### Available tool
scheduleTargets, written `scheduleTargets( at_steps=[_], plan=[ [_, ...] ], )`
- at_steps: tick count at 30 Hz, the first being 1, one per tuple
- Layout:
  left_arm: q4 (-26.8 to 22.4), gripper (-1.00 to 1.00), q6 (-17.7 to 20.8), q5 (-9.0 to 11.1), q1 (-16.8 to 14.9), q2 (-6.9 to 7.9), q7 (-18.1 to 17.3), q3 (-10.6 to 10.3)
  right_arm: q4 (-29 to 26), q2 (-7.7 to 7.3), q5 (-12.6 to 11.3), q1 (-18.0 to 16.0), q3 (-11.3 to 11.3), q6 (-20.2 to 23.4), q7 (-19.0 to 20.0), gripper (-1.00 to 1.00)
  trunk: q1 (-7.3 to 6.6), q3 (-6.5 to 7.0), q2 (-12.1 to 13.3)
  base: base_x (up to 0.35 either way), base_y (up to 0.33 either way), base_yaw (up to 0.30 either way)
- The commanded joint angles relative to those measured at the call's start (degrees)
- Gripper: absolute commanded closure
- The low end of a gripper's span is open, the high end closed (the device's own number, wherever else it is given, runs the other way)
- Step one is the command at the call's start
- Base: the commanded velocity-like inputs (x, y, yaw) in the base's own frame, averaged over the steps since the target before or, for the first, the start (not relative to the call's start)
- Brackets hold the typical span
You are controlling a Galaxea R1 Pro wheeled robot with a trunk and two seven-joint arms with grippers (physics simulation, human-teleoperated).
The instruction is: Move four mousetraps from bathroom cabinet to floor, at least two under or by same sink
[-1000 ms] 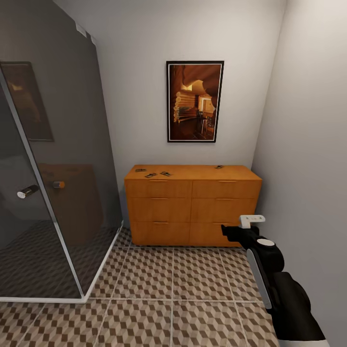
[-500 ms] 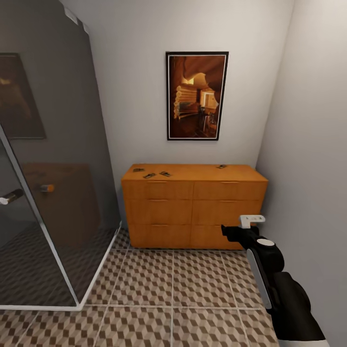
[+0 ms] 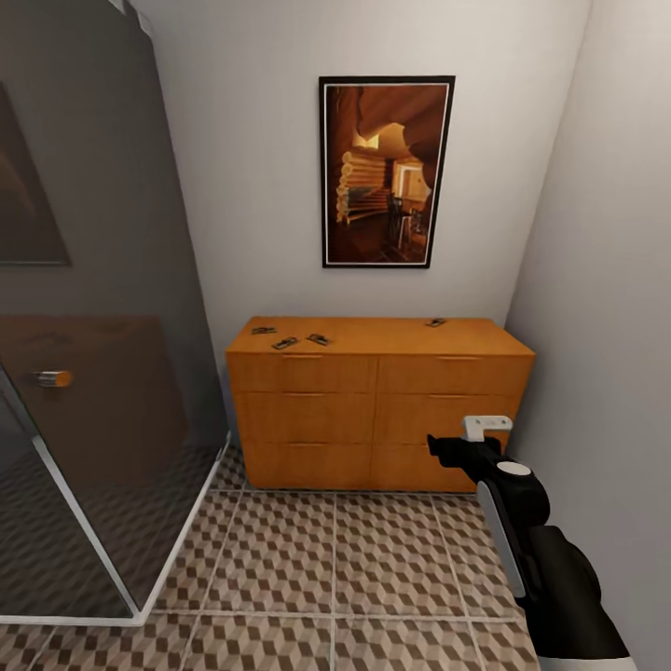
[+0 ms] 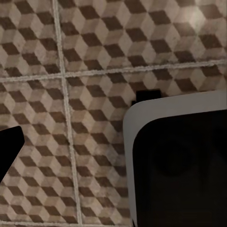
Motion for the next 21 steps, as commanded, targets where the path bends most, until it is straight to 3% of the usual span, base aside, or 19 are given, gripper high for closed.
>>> scheduleTargets(
  at_steps=[1, 5, 8, 9, 12, 17, 18, 20, 21],
  plan=[
    [0.23, -1.0, -0.39, 0.03, -0.09, -0.03, 0.24, -0.47, -0.05, -0.02, 0.03, -0.05, 0.03, 0.3, -0.32, -1.0, 0.01, -0.15, -0.03, 0.062, 0.0, 0.0],
    [0.23, -1.0, -0.39, -0.01, -0.09, -0.09, 0.15, -0.47, -0.25, -0.13, 0.19, -0.37, -0.13, 0.59, -0.66, -1.0, 0.01, -0.52, -0.03, 0.03, 0.0, 0.0],
    [0.27, -1.0, -0.39, -0.03, -0.09, -0.12, 0.09, -0.47, -0.28, -0.44, 0.37, -3.04, -0.18, 1.91, -1.36, -1.0, 0.01, -0.77, -0.03, 0.011, 0.0, 0.0],
    [0.28, -1.0, -0.39, -0.04, -0.09, -0.12, 0.06, -0.47, -0.18, -0.7, 0.66, -6.89, -0.21, 4.81, -2.12, -1.0, 0.01, -0.83, -0.03, 0.004, 0.0, 0.0],
    [0.29, -1.0, -0.39, -0.05, -0.09, -0.13, 0.0, -0.47, -0.1, -1.48, 0.87, -12.44, -0.22, 8.74, -2.8, -1.0, 0.01, -0.95, -0.03, 0.003, 0.0, 0.0],
    [0.29, -1.0, -0.39, -0.05, -0.09, -0.13, -0.03, -0.47, 1.27, -3.2, 0.96, -23.13, -0.22, 10.83, -3.28, -1.0, 0.01, -1.0, -0.03, 0.0, 0.0, 0.0],
    [0.3, -1.0, -0.39, -0.05, -0.09, -0.13, -0.05, -0.47, 3.13, -3.43, 0.98, -26.55, -0.22, 11.1, -3.36, -1.0, 0.01, -1.0, -0.03, 0.0, 0.0, 0.0],
    [0.3, -1.0, -0.39, -0.05, -0.09, -0.13, -0.06, -0.47, 6.34, -3.65, 0.99, -29.98, -0.23, 11.27, -3.4, -1.0, 0.01, -1.01, -0.03, 0.0, 0.0, 0.0],
    [0.3, -1.0, -0.39, -0.05, -0.09, -0.13, -0.08, -0.47, 11.07, -4.03, 1.0, -33.46, -0.23, 11.35, -3.4, -1.0, 0.01, -1.01, -0.03, 0.0, 0.0, 0.0]
  ],
)
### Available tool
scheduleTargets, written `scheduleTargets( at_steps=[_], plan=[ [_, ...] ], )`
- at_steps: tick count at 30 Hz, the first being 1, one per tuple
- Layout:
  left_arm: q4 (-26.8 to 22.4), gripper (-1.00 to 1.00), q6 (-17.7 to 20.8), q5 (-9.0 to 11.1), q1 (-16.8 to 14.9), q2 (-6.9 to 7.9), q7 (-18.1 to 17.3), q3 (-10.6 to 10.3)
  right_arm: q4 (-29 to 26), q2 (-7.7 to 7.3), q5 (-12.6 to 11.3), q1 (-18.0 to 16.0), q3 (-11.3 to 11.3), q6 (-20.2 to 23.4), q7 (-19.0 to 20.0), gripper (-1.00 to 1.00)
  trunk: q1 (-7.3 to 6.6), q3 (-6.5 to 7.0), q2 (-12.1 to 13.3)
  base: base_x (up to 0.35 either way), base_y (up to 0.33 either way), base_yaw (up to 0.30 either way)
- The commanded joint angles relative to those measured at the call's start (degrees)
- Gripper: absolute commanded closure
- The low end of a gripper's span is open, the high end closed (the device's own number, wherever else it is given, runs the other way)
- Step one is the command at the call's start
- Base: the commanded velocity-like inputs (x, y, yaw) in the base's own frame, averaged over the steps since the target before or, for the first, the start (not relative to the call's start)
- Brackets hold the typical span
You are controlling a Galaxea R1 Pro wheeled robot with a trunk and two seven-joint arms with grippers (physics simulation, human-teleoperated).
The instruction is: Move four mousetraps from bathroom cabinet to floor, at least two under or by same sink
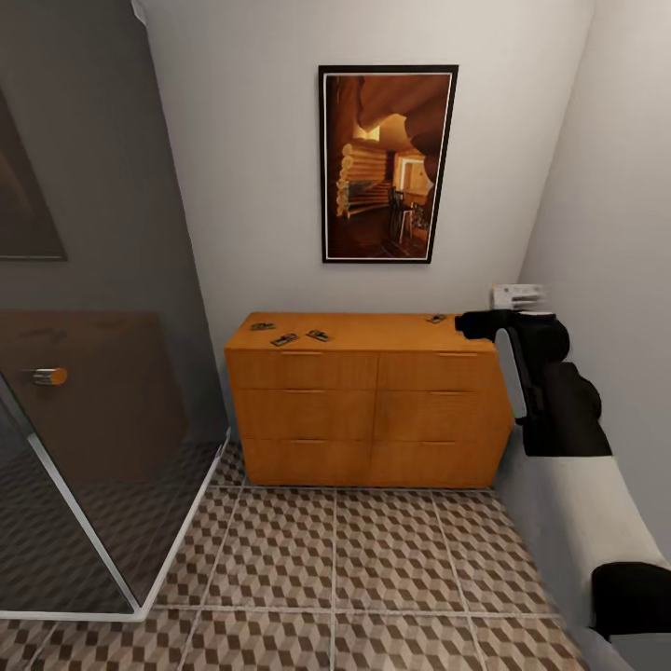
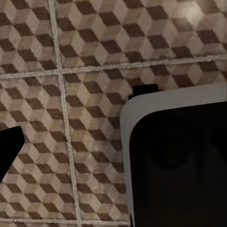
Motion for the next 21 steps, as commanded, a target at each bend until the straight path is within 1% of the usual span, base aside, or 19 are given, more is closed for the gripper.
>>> scheduleTargets(
  at_steps=[1, 2, 3, 4, 7, 8, 10, 11, 14, 19, 21],
  plan=[
    [0.24, -1.0, -0.4, 0.02, -0.1, -0.06, 0.26, -0.47, 2.96, -0.32, 0.03, -1.99, 0.13, 0.3, -0.16, -1.0, 0.0, -0.07, -0.04, 0.0, 0.0, 0.0],
    [0.24, -1.0, -0.4, 0.02, -0.1, -0.22, 0.25, -0.47, 9.09, -0.88, 0.0, -5.53, 0.13, 0.27, -0.14, -1.0, 0.0, -0.07, -0.04, 0.0, 0.0, 0.0],
    [0.24, -1.0, -0.4, 0.02, -0.1, -0.34, 0.25, -0.47, 12.38, -1.17, -0.01, -7.36, 0.13, 0.21, -0.13, -1.0, 0.0, -0.07, -0.04, 0.0, 0.0, 0.0],
    [0.24, -1.0, -0.4, 0.02, -0.1, -0.56, 0.24, -0.47, 19.24, -1.62, -0.02, -11.02, 0.13, 0.09, -0.07, -1.0, 0.0, -0.07, -0.04, 0.0, 0.0, 0.0],
    [0.24, -1.0, -0.4, 0.02, -0.1, -0.79, 0.24, -0.47, 29.72, -2.01, -0.04, -16.68, 0.13, -0.11, 0.04, -1.0, 0.0, -0.07, -0.04, 0.0, 0.0, 0.0],
    [0.24, -1.0, -0.4, 0.01, -0.1, -0.89, 0.23, -0.49, 36.36, -2.15, -0.06, -20.38, 0.13, -0.23, 0.1, -1.0, 0.0, -0.07, -0.04, 0.0, 0.0, 0.0],
    [0.24, -1.0, -0.4, -0.02, -0.1, -0.98, 0.23, -0.5, 42.21, -2.24, -0.09, -23.78, 0.13, -0.42, 0.13, -1.0, 0.0, -0.07, -0.04, 0.0, 0.0, 0.0],
    [0.24, -1.0, -0.4, -0.03, -0.1, -1.05, 0.23, -0.52, 46.75, -2.29, -0.12, -26.68, 0.13, -0.56, 0.15, -1.0, 0.0, -0.07, -0.04, 0.0, 0.0, 0.0],
    [0.24, -1.0, -0.4, -0.05, -0.1, -1.13, 0.23, -0.53, 52.27, -2.2, -0.28, -30.73, 0.15, -0.72, 0.21, -1.0, 0.0, -0.07, -0.04, 0.0, 0.0, 0.0],
    [0.24, -1.0, -0.4, -0.06, -0.1, -1.15, 0.23, -0.55, 53.4, -1.63, -0.4, -32.08, 0.34, -0.74, 0.31, -1.0, 0.0, -0.07, -0.04, 0.0, 0.0, 0.0],
    [0.24, -1.0, -0.4, -0.06, -0.1, -1.16, 0.23, -0.55, 53.18, -1.01, -0.41, -32.4, 0.5, -0.73, 0.38, -1.0, 0.0, -0.07, -0.04, 0.0, 0.0, 0.0]
  ],
)
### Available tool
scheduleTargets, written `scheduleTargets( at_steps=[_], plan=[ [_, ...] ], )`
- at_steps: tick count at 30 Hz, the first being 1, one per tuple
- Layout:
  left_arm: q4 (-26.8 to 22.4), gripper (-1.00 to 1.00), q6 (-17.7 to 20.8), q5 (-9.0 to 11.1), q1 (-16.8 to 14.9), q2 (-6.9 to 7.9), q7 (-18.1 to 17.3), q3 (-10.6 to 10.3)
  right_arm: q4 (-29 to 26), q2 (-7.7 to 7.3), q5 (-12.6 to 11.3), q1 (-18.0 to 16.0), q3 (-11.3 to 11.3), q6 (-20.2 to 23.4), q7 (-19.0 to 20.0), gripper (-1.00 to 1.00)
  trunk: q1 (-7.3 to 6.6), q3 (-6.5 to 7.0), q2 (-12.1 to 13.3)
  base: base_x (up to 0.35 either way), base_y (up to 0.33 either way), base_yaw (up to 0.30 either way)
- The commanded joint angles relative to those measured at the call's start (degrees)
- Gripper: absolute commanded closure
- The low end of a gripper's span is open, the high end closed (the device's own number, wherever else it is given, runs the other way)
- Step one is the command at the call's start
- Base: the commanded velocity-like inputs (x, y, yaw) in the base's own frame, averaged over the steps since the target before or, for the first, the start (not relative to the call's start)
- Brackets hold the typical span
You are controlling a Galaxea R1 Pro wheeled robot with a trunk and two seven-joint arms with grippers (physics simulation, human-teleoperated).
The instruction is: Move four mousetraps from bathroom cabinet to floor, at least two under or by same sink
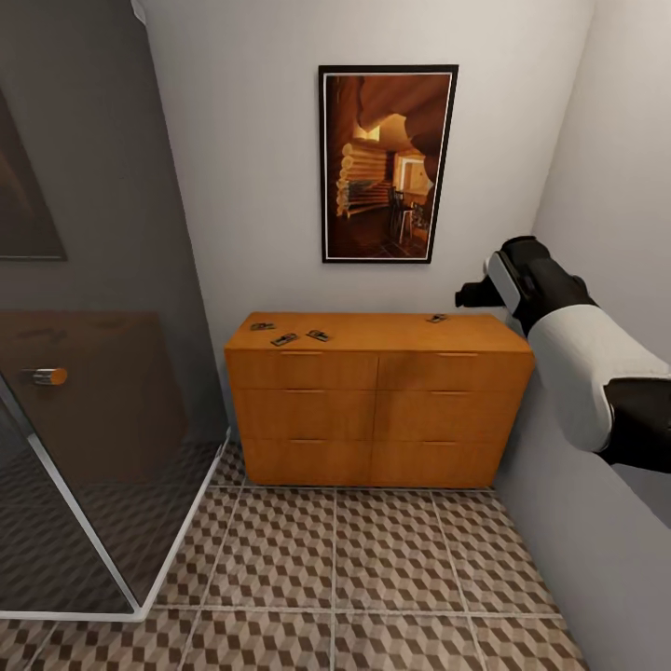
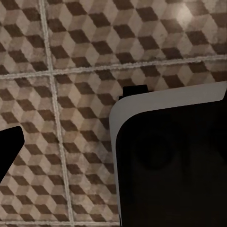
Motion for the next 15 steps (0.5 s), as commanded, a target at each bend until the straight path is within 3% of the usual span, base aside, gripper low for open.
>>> scheduleTargets(
  at_steps=[1, 15],
  plan=[
    [0.25, -1.0, -0.4, 0.02, -0.1, -0.03, 0.27, -0.47, -0.11, 0.2, 0.08, -0.1, 0.2, 0.28, 0.0, -1.0, 0.0, -0.06, -0.03, 0.0, 0.0, 0.0],
    [0.17, -1.0, -0.4, 0.02, -0.1, -0.03, 0.27, -0.48, 0.36, 1.87, -0.07, -0.32, 0.33, 0.22, 0.12, -1.0, 0.0, -0.06, -0.03, 0.009, 0.0, 0.0]
  ],
)
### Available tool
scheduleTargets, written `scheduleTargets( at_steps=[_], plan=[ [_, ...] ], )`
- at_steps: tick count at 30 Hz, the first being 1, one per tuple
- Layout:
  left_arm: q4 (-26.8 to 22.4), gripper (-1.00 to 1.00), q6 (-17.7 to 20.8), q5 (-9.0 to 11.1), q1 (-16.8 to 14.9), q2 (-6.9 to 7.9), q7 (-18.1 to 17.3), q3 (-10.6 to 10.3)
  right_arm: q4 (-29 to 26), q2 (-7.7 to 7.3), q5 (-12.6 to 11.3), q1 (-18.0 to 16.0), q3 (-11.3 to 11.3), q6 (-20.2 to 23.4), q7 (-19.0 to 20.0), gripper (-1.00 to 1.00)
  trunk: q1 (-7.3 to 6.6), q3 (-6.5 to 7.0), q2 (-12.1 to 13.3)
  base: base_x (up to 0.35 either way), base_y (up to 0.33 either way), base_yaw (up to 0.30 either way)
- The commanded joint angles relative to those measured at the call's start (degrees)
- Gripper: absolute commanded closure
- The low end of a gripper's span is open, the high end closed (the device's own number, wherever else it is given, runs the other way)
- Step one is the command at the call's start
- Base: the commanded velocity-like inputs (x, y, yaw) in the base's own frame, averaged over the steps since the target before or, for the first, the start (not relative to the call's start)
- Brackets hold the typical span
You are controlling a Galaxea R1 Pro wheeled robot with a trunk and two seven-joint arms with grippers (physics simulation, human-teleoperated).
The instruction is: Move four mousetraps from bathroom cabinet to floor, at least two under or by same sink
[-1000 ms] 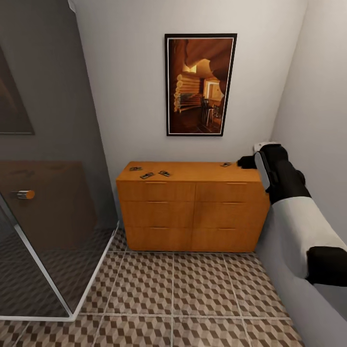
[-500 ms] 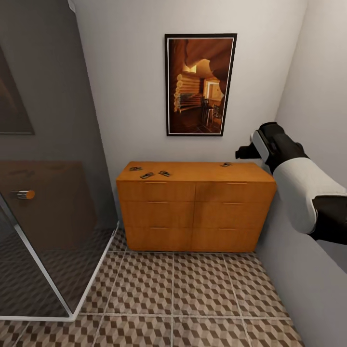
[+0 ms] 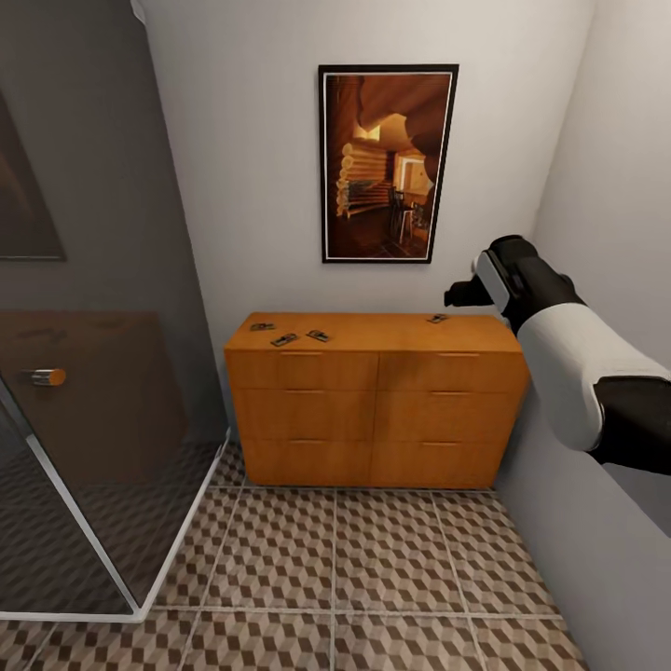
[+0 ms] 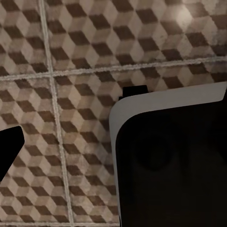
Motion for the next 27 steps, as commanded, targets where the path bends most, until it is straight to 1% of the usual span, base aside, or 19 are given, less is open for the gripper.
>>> scheduleTargets(
  at_steps=[1, 5, 14, 19, 23, 27],
  plan=[
    [0.24, -1.0, -0.4, 0.02, -0.1, -0.02, 0.27, -0.47, 0.0, 0.05, 0.09, -0.03, 0.19, 0.27, -0.02, -1.0, 0.01, -0.06, -0.03, 0.159, 0.0, 0.0],
    [0.24, -1.0, -0.39, 0.02, -0.1, -0.02, 0.27, -0.47, 0.2, 0.33, 0.09, -0.01, 0.19, 0.26, 0.02, -1.0, 0.01, -0.06, -0.03, 0.236, 0.0, 0.0],
    [0.24, -1.0, -0.4, 0.02, -0.1, -0.02, 0.27, -0.47, 0.7, 0.45, 0.08, 0.07, 0.19, 0.18, 0.15, -1.0, 0.01, -0.06, -0.03, 0.316, 0.0, 0.0],
    [0.22, -1.0, -0.39, 0.02, -0.1, -0.02, 0.27, -0.47, 2.14, 0.46, 0.08, 0.09, 0.19, -1.03, 0.17, -1.0, 0.01, -0.06, -0.03, 0.331, 0.0, 0.0],
    [0.23, -1.0, -0.41, 0.02, -0.1, -0.02, 0.27, -0.47, 5.2, 0.46, 0.08, 0.15, 0.19, -3.83, 0.2, -1.0, 0.01, -0.06, -0.03, 0.332, 0.0, 0.0],
    [0.23, -1.0, -0.44, 0.02, -0.1, -0.02, 0.27, -0.47, 10.57, 0.45, 0.1, 0.17, 0.19, -9.78, 0.25, -1.0, 0.01, -0.06, -0.03, 0.328, 0.0, 0.0]
  ],
)
